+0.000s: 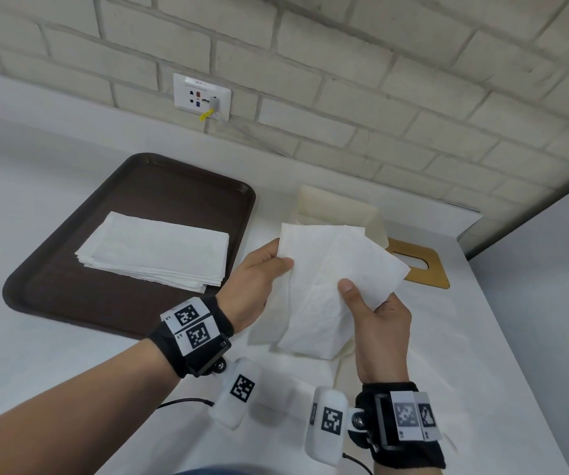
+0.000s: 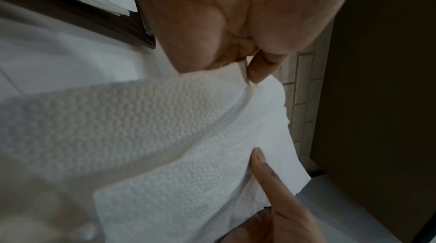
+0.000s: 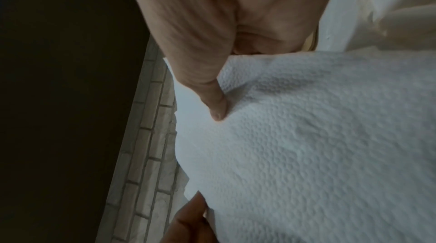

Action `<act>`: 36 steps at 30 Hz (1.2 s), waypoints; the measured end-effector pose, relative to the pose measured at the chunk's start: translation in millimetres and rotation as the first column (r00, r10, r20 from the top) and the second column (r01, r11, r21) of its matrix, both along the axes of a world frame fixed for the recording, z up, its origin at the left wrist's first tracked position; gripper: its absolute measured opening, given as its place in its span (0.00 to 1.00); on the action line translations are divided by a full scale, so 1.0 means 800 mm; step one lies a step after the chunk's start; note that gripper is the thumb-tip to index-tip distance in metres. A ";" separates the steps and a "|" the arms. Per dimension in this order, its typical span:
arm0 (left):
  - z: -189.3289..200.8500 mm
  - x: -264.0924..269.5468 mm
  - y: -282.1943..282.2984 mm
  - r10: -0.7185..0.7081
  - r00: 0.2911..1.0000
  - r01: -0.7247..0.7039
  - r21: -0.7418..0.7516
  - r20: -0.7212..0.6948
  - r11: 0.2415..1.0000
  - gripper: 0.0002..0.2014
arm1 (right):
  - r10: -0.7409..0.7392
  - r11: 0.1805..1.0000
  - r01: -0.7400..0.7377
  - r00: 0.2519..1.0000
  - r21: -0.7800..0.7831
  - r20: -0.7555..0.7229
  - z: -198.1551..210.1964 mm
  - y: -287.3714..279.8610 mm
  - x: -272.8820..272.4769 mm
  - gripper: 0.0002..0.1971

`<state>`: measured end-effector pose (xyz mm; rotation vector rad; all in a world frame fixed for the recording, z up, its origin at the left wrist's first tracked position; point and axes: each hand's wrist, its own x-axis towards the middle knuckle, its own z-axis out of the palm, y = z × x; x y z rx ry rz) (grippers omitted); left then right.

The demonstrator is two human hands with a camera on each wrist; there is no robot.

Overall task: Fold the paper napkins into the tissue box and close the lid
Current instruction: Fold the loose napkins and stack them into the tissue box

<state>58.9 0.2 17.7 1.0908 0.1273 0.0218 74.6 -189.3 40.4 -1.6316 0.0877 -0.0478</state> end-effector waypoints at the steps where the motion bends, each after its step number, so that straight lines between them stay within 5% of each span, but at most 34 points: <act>1: 0.000 0.000 0.000 0.008 1.000 -0.008 -0.008 -0.006 1.000 0.18 | -0.003 1.000 0.003 1.000 -0.013 0.008 0.000 0.000 0.000 0.09; 9: -0.002 0.003 0.000 0.108 0.994 -0.108 0.012 -0.012 0.994 0.16 | -0.054 0.998 0.057 0.996 -0.038 0.075 0.018 -0.005 -0.006 0.10; 15: 0.001 0.006 -0.001 0.121 0.993 -0.121 -0.033 -0.009 0.992 0.16 | 0.175 0.921 -0.183 0.983 0.343 0.053 0.040 -0.001 -0.018 0.13; 22: 0.014 0.000 -0.008 0.083 0.997 -0.083 -0.097 -0.005 0.992 0.19 | 0.038 0.992 -0.036 0.999 -0.118 0.012 0.002 0.017 -0.004 0.05; 32: -0.006 0.004 -0.013 0.076 0.996 -0.075 -0.014 0.051 0.997 0.18 | -0.012 0.979 0.024 0.998 -0.204 0.063 -0.006 0.016 -0.004 0.04; 36: -0.007 0.008 -0.011 0.117 0.992 -0.118 0.036 0.047 0.992 0.14 | -0.088 0.973 0.107 0.991 -0.203 0.100 0.001 0.004 -0.007 0.13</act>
